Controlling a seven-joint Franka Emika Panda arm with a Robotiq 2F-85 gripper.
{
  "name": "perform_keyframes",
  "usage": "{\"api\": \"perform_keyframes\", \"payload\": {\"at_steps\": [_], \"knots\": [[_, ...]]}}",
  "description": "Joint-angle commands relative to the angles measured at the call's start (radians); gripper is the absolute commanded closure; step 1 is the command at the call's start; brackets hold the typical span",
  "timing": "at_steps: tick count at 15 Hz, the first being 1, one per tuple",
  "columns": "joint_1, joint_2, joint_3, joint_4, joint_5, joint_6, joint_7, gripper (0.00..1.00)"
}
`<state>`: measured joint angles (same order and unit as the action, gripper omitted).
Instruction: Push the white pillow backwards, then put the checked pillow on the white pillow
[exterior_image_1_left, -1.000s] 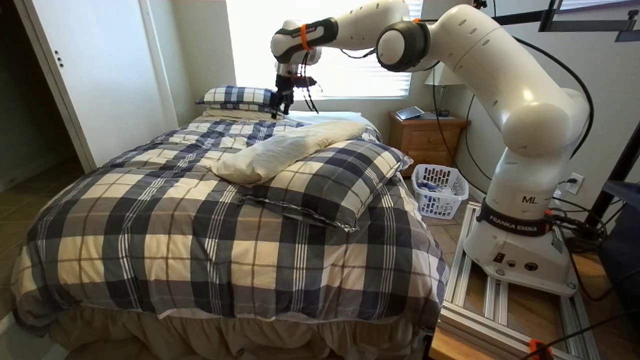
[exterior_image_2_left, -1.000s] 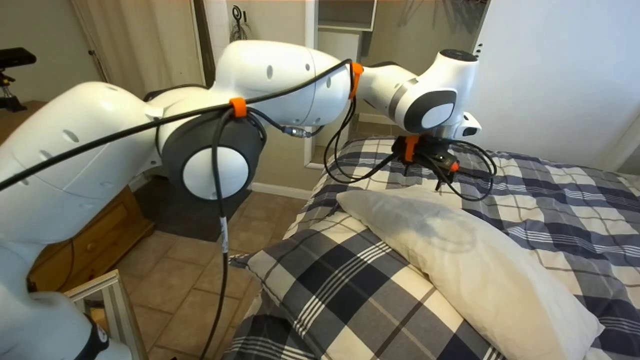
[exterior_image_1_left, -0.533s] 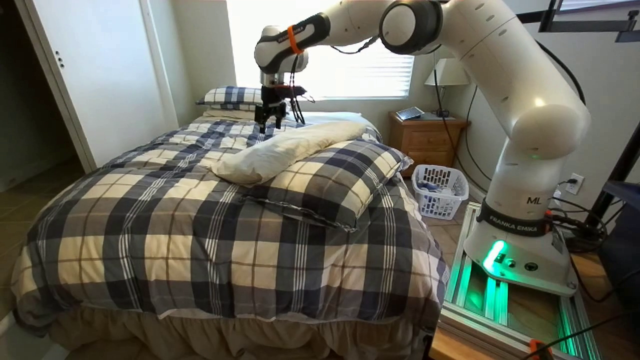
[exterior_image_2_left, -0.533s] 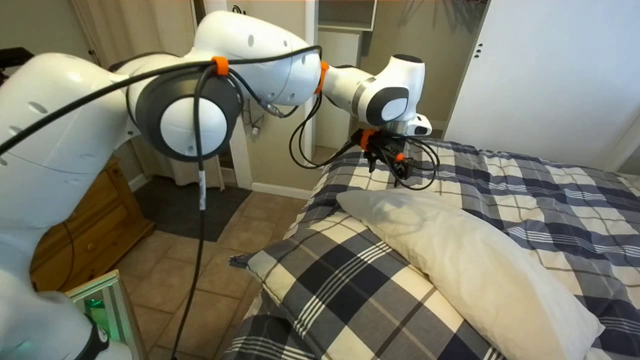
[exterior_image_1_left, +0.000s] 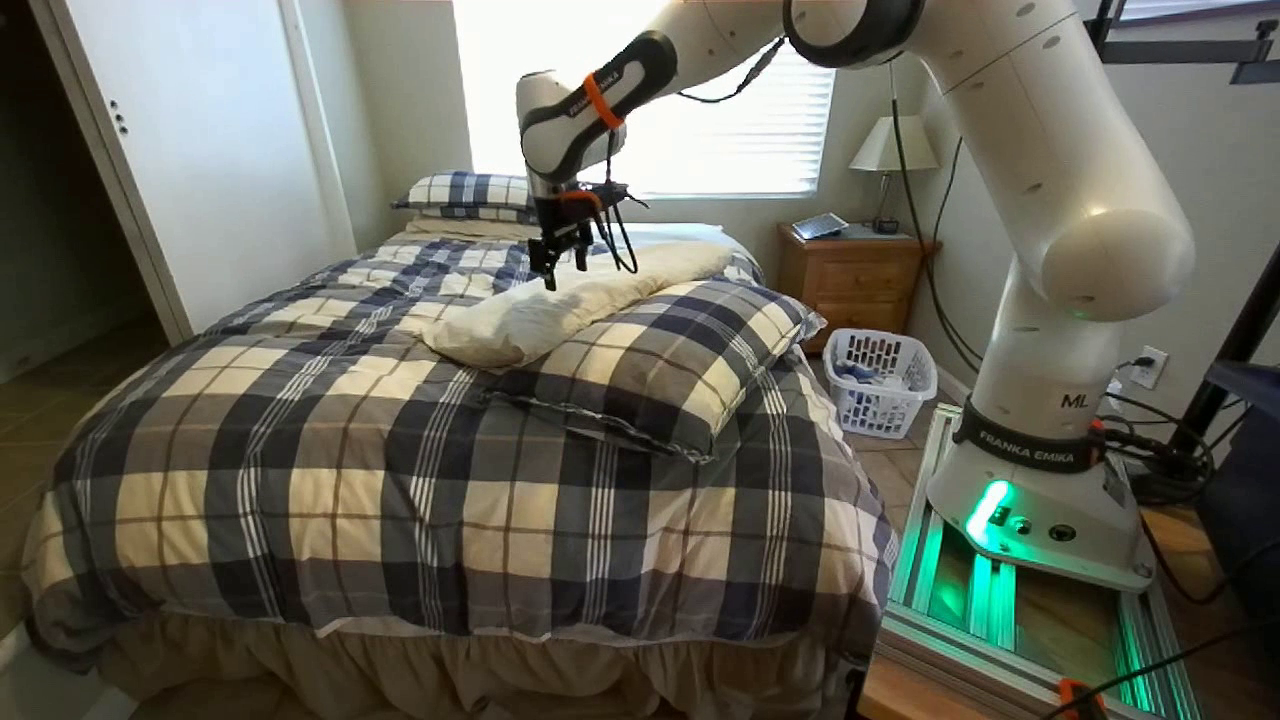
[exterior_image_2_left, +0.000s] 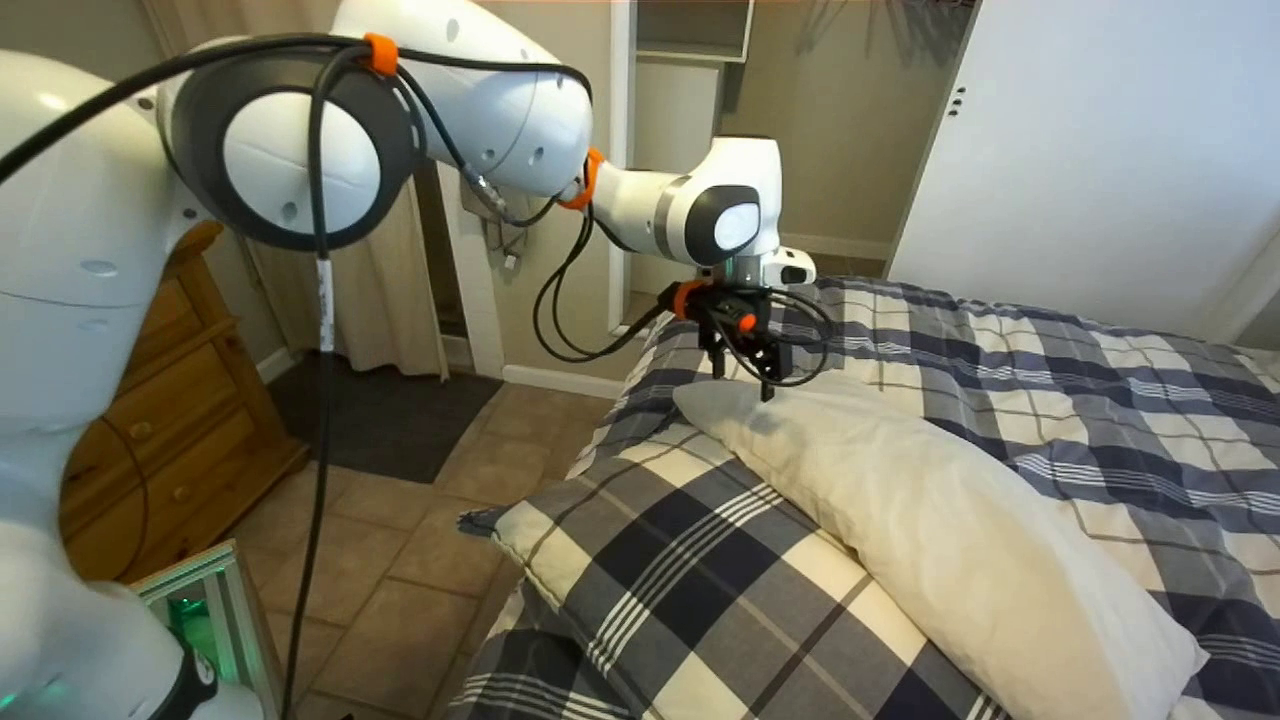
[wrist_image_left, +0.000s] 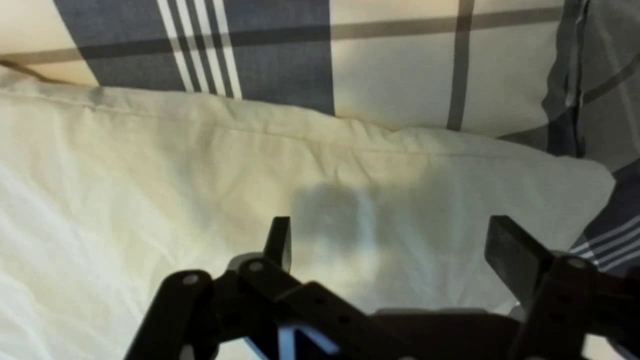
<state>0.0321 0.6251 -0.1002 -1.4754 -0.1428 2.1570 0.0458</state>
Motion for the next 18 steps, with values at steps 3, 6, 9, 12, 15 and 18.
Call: {"api": "perform_keyframes", "payload": {"at_steps": [3, 6, 9, 12, 15, 18], "knots": [[0.052, -0.054, -0.007, -0.14, -0.071, -0.014, 0.081, 0.0], [0.031, -0.01, 0.014, -0.09, -0.051, -0.01, 0.05, 0.0], [0.028, -0.009, 0.015, -0.088, -0.05, -0.01, 0.05, 0.0], [0.043, 0.018, 0.041, -0.066, -0.023, -0.063, 0.055, 0.0], [0.092, 0.023, 0.057, -0.076, -0.034, -0.143, 0.127, 0.0], [0.144, 0.036, 0.05, -0.07, -0.051, -0.248, 0.235, 0.0]]}}
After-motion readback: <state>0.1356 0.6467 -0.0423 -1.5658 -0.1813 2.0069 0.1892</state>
